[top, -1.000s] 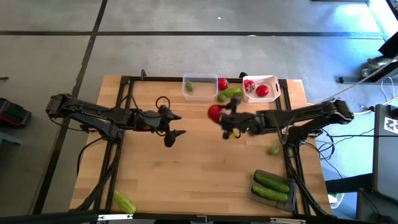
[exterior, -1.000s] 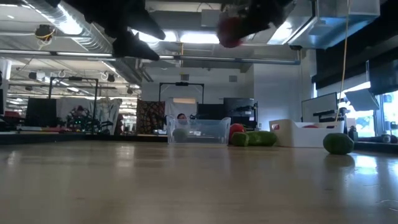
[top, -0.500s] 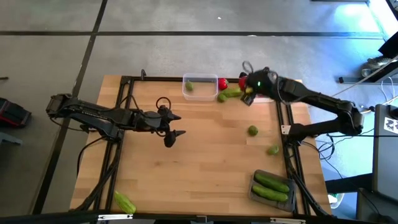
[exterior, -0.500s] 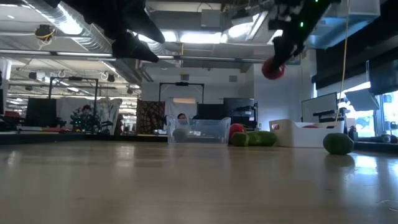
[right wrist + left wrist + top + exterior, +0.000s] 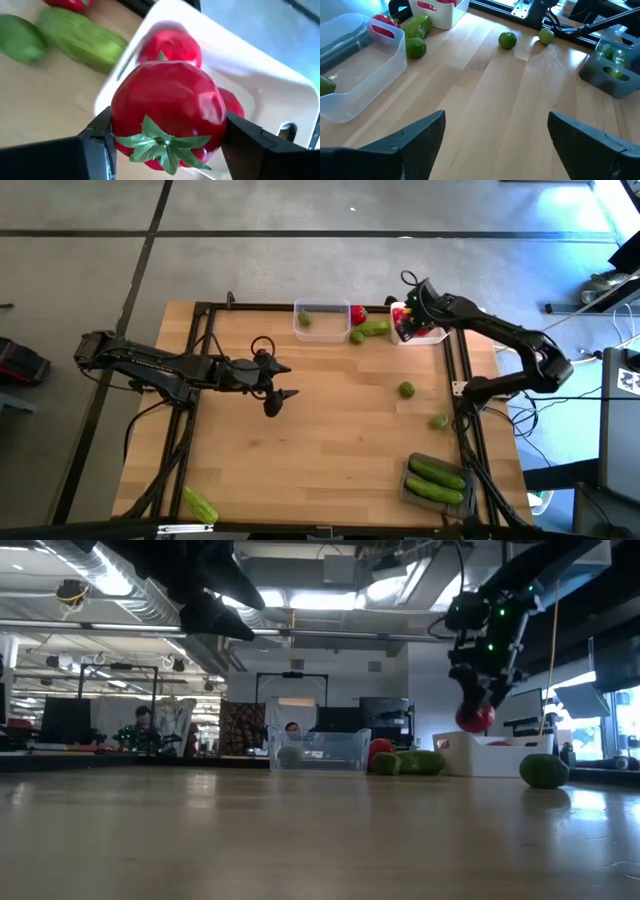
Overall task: Sort produce into baskets
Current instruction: Put the red tomato into the white bin
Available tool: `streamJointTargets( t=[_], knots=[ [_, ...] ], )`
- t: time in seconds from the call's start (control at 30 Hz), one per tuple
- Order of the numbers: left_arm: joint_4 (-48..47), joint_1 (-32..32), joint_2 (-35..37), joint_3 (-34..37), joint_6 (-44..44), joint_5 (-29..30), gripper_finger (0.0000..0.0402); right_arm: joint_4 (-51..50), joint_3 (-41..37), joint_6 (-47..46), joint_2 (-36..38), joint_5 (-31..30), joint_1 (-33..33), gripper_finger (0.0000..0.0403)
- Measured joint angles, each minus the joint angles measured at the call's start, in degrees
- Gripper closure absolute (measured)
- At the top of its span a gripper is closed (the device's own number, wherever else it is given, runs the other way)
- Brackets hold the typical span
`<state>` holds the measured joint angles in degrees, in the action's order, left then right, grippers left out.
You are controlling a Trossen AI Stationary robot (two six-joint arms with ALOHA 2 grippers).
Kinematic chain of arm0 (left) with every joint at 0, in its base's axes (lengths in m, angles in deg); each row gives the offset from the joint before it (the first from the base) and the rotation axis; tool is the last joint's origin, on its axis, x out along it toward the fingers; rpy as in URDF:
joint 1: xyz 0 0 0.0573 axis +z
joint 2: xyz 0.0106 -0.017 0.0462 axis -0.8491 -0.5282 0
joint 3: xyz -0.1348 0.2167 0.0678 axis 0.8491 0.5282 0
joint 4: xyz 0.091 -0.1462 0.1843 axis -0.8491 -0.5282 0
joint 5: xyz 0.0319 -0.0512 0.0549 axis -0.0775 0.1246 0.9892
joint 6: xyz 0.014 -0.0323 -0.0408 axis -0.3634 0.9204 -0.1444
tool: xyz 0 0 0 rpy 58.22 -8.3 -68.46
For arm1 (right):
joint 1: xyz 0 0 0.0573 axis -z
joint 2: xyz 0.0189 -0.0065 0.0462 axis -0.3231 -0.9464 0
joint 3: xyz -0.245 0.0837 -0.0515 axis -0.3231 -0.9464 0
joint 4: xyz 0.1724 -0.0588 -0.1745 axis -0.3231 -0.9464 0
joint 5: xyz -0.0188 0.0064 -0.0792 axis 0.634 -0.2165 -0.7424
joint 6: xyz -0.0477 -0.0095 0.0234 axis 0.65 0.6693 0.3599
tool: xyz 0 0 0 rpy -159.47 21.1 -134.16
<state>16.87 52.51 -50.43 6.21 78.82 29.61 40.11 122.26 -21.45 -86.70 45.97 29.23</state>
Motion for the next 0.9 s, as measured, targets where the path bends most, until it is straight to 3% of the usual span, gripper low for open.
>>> streamJointTargets(
  t=[0.63, 0.9],
  knots=[
    [-0.04, -0.02, 0.0, 0.0, -0.11, 0.0, 0.0054, 1.79, -1.53, 1.36, -9.21, -0.64, 1.11, 0.0171],
    [-0.04, -0.02, 0.0, 0.02, -0.11, 0.0, 0.0054, 0.73, -1.09, 2.23, -9.26, -1.19, 1.11, 0.0077]
  ],
)
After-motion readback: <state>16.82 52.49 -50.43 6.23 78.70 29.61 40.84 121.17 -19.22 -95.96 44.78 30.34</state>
